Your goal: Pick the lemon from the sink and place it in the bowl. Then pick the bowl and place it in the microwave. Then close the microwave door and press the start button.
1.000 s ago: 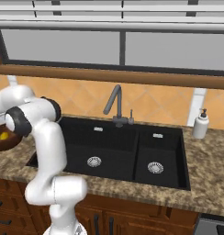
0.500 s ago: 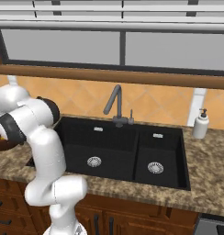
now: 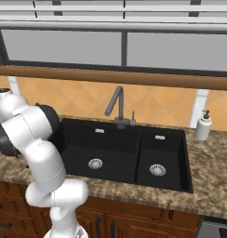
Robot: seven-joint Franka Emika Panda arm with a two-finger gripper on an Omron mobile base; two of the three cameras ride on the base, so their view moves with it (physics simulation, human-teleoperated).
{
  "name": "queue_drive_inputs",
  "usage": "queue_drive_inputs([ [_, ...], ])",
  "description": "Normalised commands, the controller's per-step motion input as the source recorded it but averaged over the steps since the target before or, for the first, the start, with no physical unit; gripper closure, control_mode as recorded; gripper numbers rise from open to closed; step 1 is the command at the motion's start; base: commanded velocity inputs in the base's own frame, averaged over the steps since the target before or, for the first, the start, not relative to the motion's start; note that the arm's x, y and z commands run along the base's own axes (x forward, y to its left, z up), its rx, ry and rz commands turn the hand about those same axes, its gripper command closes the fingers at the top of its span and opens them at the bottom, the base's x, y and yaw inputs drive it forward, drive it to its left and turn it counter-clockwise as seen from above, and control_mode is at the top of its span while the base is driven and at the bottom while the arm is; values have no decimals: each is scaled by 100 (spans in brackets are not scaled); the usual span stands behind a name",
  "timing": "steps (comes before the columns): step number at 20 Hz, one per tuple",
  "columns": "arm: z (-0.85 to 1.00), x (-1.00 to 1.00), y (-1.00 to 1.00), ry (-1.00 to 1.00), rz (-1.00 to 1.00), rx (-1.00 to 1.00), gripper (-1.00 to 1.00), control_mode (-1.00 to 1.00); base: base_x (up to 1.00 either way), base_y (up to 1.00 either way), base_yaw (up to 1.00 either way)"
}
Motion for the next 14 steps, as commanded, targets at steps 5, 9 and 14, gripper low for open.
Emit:
queue_drive_inputs([
  [5,-25,30,21,0,-8,2,-100,-100,0,0,0],
  [9,-19,34,36,0,-7,0,-100,-100,0,0,0],
  [14,-19,13,30,0,-4,0,-100,-100,0,0,0],
])
